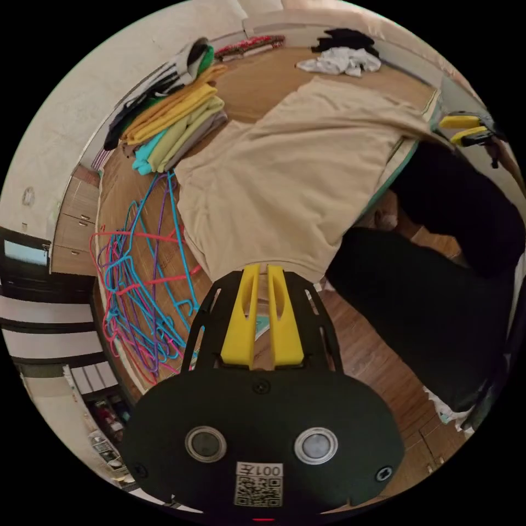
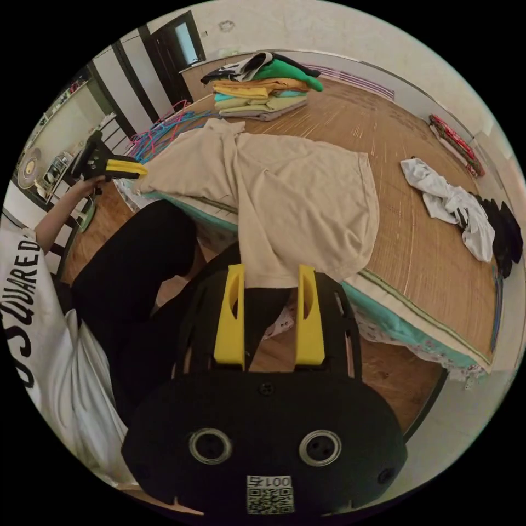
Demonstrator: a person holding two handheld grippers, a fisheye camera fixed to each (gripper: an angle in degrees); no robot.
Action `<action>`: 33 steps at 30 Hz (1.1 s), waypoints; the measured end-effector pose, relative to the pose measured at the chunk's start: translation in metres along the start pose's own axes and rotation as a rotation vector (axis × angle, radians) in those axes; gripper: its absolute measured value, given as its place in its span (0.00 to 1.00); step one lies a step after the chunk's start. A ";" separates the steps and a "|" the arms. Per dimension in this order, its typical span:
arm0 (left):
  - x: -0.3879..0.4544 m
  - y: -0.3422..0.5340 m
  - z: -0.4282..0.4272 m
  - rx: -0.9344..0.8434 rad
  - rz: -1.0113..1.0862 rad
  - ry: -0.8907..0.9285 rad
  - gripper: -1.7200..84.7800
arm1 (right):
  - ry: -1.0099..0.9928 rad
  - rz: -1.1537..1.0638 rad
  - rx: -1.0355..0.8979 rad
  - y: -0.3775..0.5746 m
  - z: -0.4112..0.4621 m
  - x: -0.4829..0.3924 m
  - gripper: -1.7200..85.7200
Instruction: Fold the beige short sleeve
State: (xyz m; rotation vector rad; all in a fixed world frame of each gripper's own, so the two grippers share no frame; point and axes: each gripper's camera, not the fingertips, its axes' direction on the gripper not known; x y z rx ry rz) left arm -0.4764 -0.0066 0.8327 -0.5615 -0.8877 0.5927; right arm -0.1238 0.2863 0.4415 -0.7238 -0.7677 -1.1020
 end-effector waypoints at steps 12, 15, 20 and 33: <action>0.015 -0.012 -0.009 -0.085 -0.055 -0.043 0.01 | 0.220 -0.080 0.126 0.001 -0.012 -0.032 0.03; 0.019 -0.021 -0.024 -0.101 -0.064 -0.104 0.01 | 0.300 -0.123 0.175 0.000 -0.041 -0.025 0.02; 0.031 -0.053 -0.073 0.087 -0.033 -0.129 0.01 | 0.406 -0.166 0.267 -0.027 -0.071 -0.007 0.02; -0.019 -0.187 -0.035 0.101 -0.019 -0.124 0.01 | 0.643 -0.335 0.094 -0.197 0.011 0.074 0.02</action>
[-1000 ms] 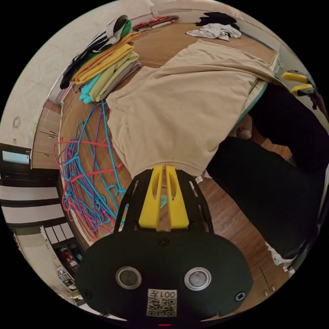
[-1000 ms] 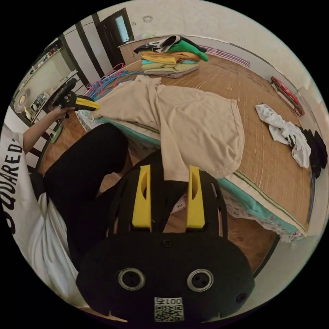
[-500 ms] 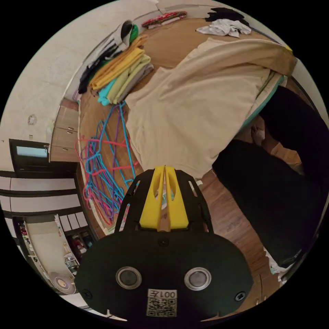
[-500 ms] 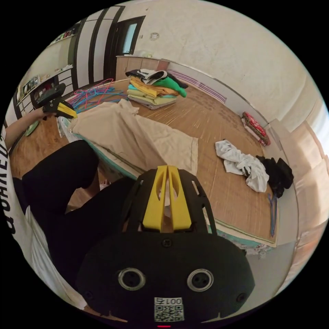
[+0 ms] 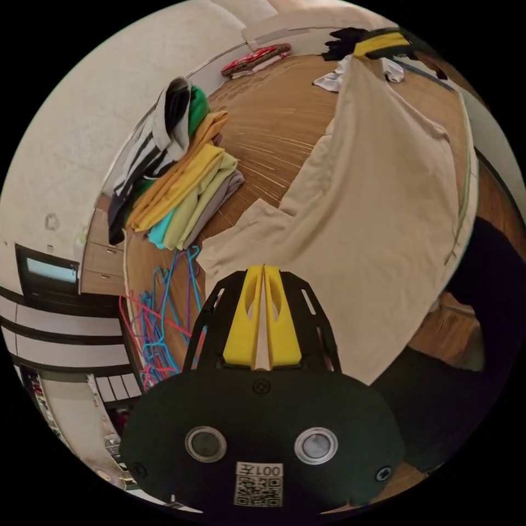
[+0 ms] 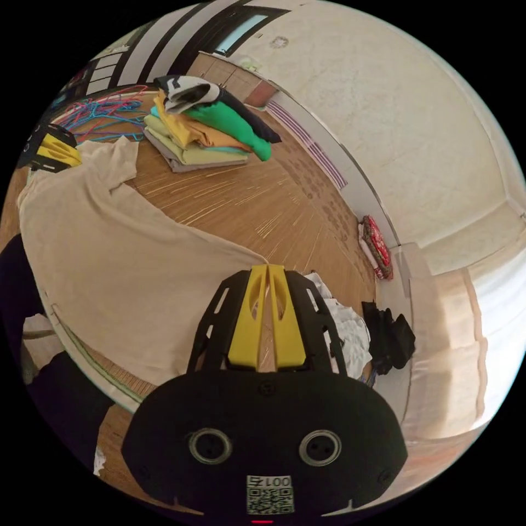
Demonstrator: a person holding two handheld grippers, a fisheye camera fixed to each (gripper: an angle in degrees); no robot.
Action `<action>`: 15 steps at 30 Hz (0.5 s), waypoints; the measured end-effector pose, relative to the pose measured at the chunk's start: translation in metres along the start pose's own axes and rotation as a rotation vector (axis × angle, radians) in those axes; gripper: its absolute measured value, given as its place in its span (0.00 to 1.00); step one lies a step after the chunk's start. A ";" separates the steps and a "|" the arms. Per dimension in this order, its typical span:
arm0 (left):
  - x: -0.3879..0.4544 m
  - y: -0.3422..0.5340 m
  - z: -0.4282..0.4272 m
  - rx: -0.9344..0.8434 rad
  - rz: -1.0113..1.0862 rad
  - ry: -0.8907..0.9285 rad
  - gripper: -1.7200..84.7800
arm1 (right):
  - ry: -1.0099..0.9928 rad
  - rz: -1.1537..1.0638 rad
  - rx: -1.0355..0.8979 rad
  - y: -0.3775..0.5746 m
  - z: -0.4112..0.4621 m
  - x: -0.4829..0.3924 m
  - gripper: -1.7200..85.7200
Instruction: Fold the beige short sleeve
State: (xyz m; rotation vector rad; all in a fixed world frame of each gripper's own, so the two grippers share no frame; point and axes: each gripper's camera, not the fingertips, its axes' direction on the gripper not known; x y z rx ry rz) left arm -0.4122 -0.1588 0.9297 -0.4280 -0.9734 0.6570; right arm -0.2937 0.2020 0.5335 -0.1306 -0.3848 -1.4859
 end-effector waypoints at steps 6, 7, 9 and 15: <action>-0.021 -0.045 0.014 0.152 0.113 0.211 0.03 | -0.109 0.010 -0.095 -0.011 0.074 0.005 0.02; -0.024 -0.056 0.017 0.171 0.140 0.237 0.04 | -0.122 0.015 -0.104 -0.011 0.083 0.006 0.02; -0.030 -0.074 0.027 0.156 0.176 0.246 0.07 | -0.136 0.022 -0.110 -0.010 0.094 0.008 0.02; -0.040 -0.110 0.051 0.083 0.342 0.393 0.09 | -0.125 0.126 -0.053 -0.002 0.104 0.030 0.02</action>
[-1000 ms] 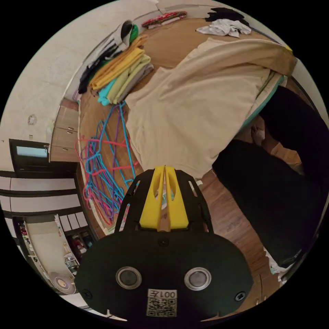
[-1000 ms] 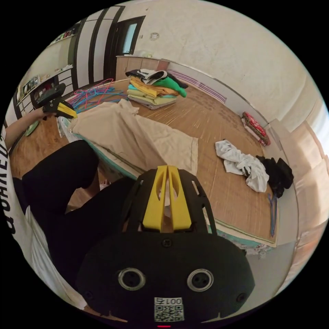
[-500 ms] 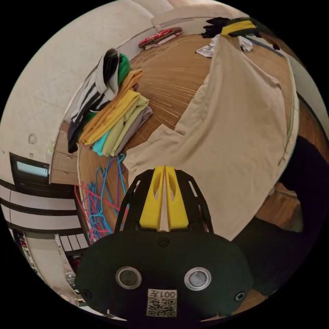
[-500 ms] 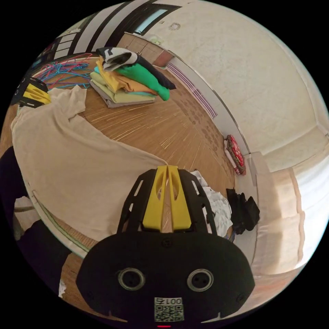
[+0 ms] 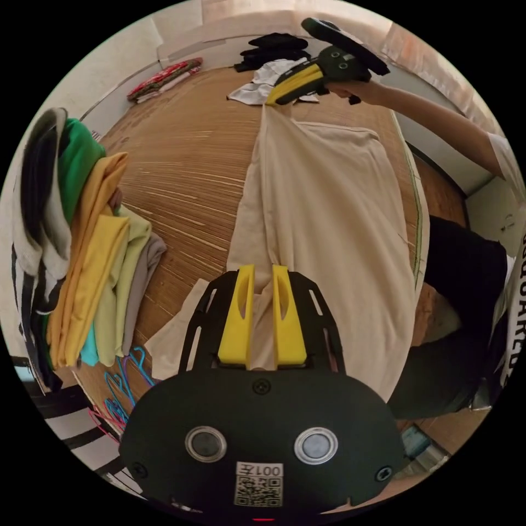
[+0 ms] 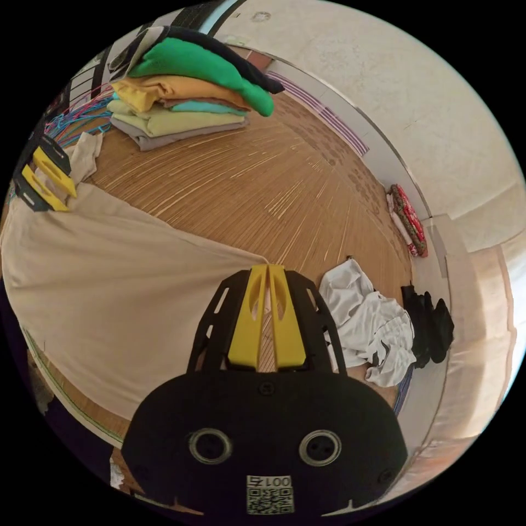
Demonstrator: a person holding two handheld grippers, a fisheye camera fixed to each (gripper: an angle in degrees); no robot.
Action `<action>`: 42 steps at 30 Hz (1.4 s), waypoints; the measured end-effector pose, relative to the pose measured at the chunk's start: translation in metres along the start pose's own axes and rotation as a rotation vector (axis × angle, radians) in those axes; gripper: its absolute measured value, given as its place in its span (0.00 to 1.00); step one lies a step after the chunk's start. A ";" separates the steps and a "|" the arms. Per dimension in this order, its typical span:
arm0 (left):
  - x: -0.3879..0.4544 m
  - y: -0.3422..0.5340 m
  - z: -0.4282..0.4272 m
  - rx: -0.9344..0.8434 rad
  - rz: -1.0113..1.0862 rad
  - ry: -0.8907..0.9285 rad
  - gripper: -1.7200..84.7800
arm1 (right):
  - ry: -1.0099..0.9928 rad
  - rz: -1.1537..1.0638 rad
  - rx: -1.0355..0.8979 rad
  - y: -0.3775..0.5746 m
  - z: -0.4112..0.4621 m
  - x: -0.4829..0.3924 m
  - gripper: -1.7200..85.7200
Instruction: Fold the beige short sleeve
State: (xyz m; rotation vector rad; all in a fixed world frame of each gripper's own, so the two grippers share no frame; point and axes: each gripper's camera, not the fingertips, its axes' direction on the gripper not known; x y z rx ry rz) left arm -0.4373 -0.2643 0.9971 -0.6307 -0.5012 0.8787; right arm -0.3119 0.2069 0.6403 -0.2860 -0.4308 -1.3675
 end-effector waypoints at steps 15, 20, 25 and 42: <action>-0.035 -0.001 -0.023 0.078 -0.044 -0.002 0.01 | -0.050 0.134 0.172 0.044 -0.031 0.046 0.02; -0.051 0.011 -0.045 0.141 -0.097 0.012 0.01 | -0.089 0.138 0.105 0.038 -0.011 0.060 0.02; -0.067 -0.001 -0.044 0.101 -0.118 -0.005 0.01 | -0.055 0.105 0.062 0.028 0.013 0.063 0.02; -0.039 -0.032 -0.013 -0.062 0.128 -0.104 0.05 | -0.187 0.090 0.254 0.087 -0.033 0.100 0.02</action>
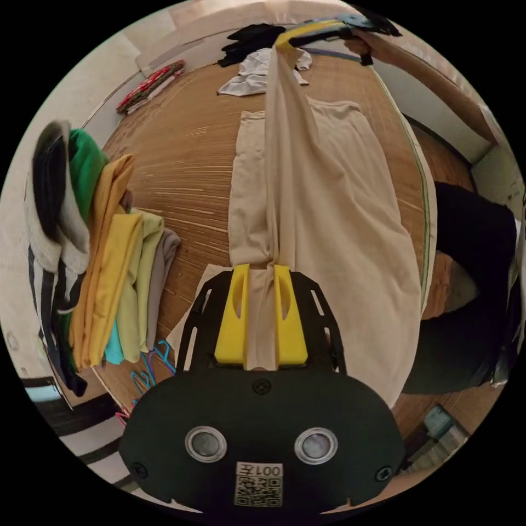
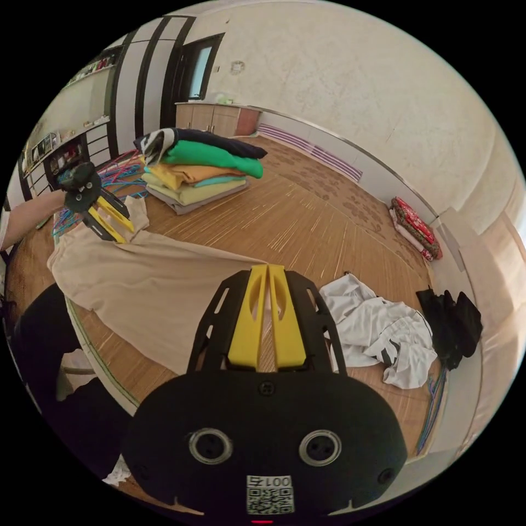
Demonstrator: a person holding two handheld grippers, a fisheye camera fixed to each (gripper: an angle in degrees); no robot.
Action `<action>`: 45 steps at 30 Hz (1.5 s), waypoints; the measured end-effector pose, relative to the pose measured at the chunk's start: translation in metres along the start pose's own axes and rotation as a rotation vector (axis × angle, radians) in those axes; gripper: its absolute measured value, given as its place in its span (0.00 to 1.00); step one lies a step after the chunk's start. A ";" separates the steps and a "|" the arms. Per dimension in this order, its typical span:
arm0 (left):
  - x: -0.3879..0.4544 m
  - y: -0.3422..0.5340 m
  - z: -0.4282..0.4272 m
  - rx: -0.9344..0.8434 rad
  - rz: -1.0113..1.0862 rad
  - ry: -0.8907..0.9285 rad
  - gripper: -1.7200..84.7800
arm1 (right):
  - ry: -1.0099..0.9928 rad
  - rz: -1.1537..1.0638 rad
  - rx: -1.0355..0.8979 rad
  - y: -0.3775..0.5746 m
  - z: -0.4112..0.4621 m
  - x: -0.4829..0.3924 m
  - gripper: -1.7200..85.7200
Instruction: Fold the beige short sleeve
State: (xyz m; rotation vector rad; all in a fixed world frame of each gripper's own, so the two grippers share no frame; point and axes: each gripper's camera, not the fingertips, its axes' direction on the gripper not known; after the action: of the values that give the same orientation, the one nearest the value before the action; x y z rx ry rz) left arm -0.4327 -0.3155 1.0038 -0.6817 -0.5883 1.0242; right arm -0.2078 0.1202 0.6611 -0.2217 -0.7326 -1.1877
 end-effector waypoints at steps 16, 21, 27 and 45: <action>-0.009 -0.001 -0.031 0.085 -0.152 -0.024 0.01 | 0.028 0.016 -0.012 0.020 0.004 0.022 0.02; -0.004 -0.017 -0.010 -0.006 -0.192 -0.038 0.01 | 0.096 -0.040 -0.144 0.004 0.069 0.026 0.02; 0.019 -0.032 0.010 -0.118 -0.190 -0.104 0.01 | 0.058 -0.044 -0.306 -0.008 0.150 0.037 0.03; 0.098 -0.023 -0.021 -0.246 -0.476 -0.417 0.01 | -0.232 0.227 -0.343 0.139 0.074 0.083 0.13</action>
State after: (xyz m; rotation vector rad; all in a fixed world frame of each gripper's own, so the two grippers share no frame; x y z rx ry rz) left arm -0.3649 -0.2401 1.0195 -0.5043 -1.1932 0.6480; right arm -0.0979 0.1488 0.7982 -0.7202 -0.6794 -1.0742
